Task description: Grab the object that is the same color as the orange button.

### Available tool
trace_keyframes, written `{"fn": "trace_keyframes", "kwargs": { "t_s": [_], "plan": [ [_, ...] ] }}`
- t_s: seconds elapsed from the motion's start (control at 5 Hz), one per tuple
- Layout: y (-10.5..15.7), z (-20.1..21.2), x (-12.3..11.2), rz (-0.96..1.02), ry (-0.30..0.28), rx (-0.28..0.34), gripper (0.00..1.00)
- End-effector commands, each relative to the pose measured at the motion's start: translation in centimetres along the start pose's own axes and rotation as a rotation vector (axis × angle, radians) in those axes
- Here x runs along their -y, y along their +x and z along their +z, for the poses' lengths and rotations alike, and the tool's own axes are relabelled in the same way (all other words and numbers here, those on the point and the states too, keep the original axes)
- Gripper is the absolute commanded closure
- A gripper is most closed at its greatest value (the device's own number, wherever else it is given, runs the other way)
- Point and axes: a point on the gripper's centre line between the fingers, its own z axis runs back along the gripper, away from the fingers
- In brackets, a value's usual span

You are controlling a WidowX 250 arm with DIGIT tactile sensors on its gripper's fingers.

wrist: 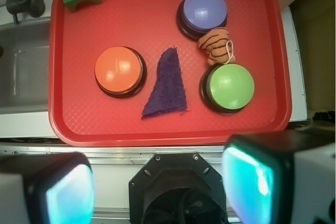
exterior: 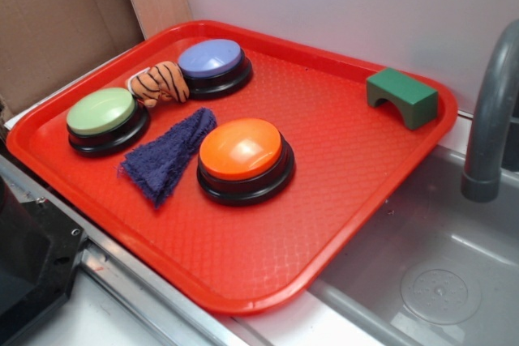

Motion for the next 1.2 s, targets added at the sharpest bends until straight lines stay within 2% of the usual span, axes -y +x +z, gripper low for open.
{"fn": "trace_keyframes", "kwargs": {
  "t_s": [0.0, 0.2, 0.4, 0.6, 0.8, 1.0],
  "plan": [
    [0.0, 0.0, 0.0, 0.000, 0.000, 0.000, 0.00],
    [0.6, -0.7, -1.1, -0.003, 0.019, 0.017, 0.00],
    [1.2, -1.8, -2.5, -0.017, 0.026, 0.081, 0.00],
    [3.2, -4.3, -4.4, -0.020, 0.083, 0.116, 0.00],
    [5.6, -7.5, -7.0, -0.055, 0.106, 0.150, 0.00],
    [8.0, -10.8, -9.4, -0.079, 0.155, 0.182, 0.00]
  ]
}}
